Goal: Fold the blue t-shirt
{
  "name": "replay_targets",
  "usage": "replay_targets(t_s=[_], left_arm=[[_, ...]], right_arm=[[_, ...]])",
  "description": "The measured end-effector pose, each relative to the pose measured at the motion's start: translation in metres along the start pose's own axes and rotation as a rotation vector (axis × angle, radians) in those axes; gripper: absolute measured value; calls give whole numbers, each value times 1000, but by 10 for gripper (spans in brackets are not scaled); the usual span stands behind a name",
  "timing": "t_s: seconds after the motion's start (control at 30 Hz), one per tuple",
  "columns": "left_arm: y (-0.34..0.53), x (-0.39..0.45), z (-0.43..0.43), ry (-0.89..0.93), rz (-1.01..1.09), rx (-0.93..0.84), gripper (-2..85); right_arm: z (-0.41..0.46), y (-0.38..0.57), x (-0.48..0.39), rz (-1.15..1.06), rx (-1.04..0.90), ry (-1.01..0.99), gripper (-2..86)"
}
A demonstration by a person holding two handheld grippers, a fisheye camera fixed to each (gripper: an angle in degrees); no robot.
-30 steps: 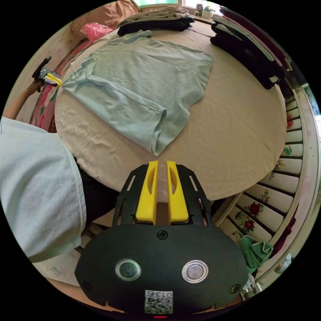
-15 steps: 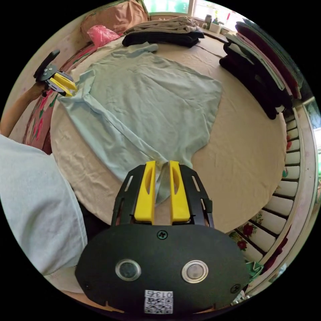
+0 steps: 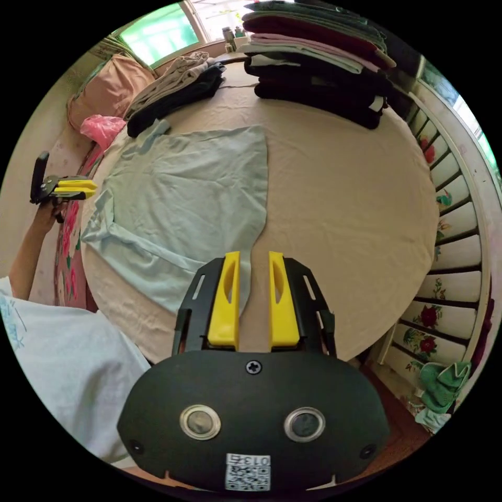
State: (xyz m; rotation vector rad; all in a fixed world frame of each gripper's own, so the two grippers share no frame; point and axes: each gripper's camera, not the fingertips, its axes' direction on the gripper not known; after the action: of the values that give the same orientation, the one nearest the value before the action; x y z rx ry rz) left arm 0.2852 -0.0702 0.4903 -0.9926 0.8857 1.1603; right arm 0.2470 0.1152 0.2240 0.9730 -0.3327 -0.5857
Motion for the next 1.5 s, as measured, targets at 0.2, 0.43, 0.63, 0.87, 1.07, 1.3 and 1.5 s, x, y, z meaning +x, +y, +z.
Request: replay_targets(t_s=[0.2, 0.43, 0.63, 0.87, 1.07, 1.3, 1.5], left_arm=[[-129, 21, 24, 124, 127, 43, 77], [-272, 53, 65, 64, 252, -16, 116], [-310, 61, 97, 17, 310, -170, 29], [-255, 52, 46, 28, 401, 178, 4], [-208, 18, 50, 90, 298, 164, 2], [-194, 6, 50, 121, 223, 185, 2], [-202, 8, 27, 131, 220, 276, 2]], right_arm=[[8, 10, 3, 24, 5, -68, 71], [3, 23, -14, -10, 39, -55, 68], [0, 35, -45, -100, 39, 52, 43], [-14, 84, -142, -499, 220, 471, 18], [-14, 128, -186, -758, 287, 486, 22], [-66, 69, -112, -372, 296, 265, 77], [-63, 9, -30, -89, 193, -126, 69]])
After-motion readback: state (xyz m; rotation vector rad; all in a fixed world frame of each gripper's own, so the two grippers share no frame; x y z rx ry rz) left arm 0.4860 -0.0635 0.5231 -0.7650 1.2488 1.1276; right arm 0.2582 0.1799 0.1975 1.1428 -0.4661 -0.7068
